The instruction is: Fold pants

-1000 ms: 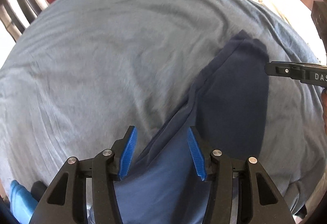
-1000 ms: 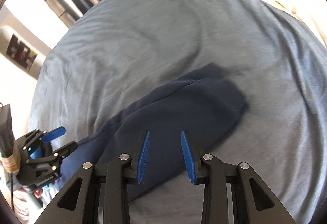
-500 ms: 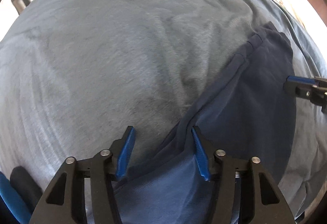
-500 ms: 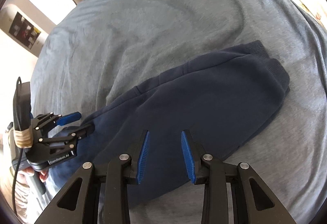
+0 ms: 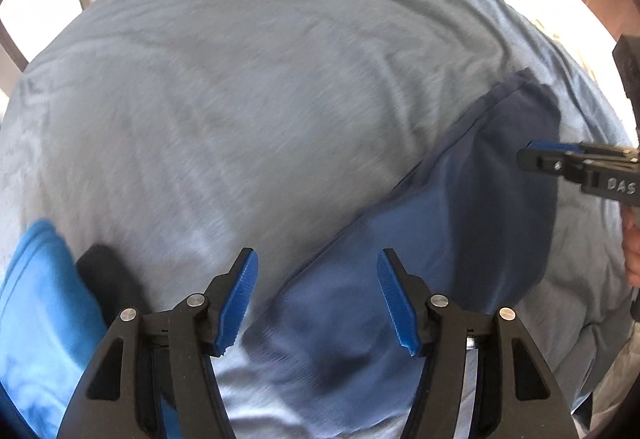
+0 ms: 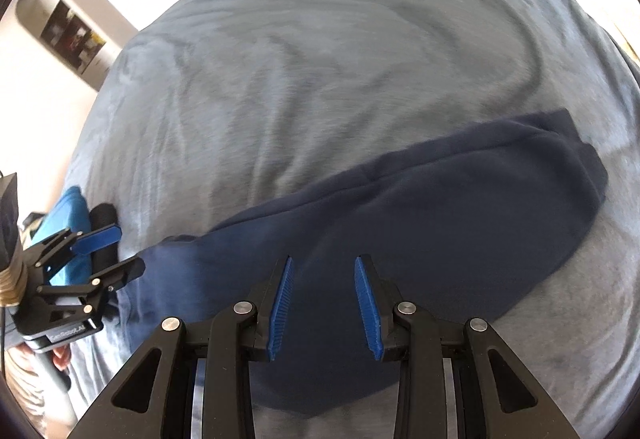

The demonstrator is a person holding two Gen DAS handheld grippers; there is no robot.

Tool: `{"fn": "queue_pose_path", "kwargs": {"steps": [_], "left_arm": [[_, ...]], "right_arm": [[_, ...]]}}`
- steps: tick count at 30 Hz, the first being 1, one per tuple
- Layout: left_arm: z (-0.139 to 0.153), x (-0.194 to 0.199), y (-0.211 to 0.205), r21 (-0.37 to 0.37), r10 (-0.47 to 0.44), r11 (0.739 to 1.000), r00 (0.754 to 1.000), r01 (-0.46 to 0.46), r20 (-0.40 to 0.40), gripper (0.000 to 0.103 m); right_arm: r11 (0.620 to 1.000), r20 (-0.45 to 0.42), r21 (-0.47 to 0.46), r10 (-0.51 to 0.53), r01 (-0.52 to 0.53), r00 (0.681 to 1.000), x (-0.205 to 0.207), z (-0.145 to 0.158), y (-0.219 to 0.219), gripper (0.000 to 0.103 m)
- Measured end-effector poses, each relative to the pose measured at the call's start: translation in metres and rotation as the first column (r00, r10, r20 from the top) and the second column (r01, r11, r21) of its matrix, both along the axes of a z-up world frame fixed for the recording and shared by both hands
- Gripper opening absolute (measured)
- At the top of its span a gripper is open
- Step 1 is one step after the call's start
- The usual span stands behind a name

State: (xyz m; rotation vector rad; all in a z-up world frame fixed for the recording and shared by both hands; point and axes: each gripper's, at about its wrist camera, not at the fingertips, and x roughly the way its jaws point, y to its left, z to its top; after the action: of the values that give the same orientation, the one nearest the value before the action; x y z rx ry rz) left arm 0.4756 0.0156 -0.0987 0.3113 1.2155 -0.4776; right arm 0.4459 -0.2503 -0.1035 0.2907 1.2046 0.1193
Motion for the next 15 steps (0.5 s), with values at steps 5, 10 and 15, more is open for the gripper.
{"fn": "queue_pose_path", "kwargs": {"steps": [5,10,15], "left_arm": [[-0.015,-0.002,0.013,-0.015,-0.016,1.000,0.999,0.016,-0.041,0.060],[-0.033,0.004,0.025,-0.084,0.000,0.996,0.993,-0.010,-0.114,0.061],[-0.039,0.001,0.027,-0.129,0.009,0.991,0.991,-0.026,-0.132,0.036]], "right_arm": [[0.998,0.000,0.016,0.057,-0.057,0.998,0.002,-0.001,0.029,0.034],[0.996,-0.016,0.011,0.084,-0.084,0.996,-0.002,-0.004,0.050,0.034],[0.996,-0.026,0.009,0.091,-0.091,0.996,-0.002,-0.007,0.059,0.034]]}}
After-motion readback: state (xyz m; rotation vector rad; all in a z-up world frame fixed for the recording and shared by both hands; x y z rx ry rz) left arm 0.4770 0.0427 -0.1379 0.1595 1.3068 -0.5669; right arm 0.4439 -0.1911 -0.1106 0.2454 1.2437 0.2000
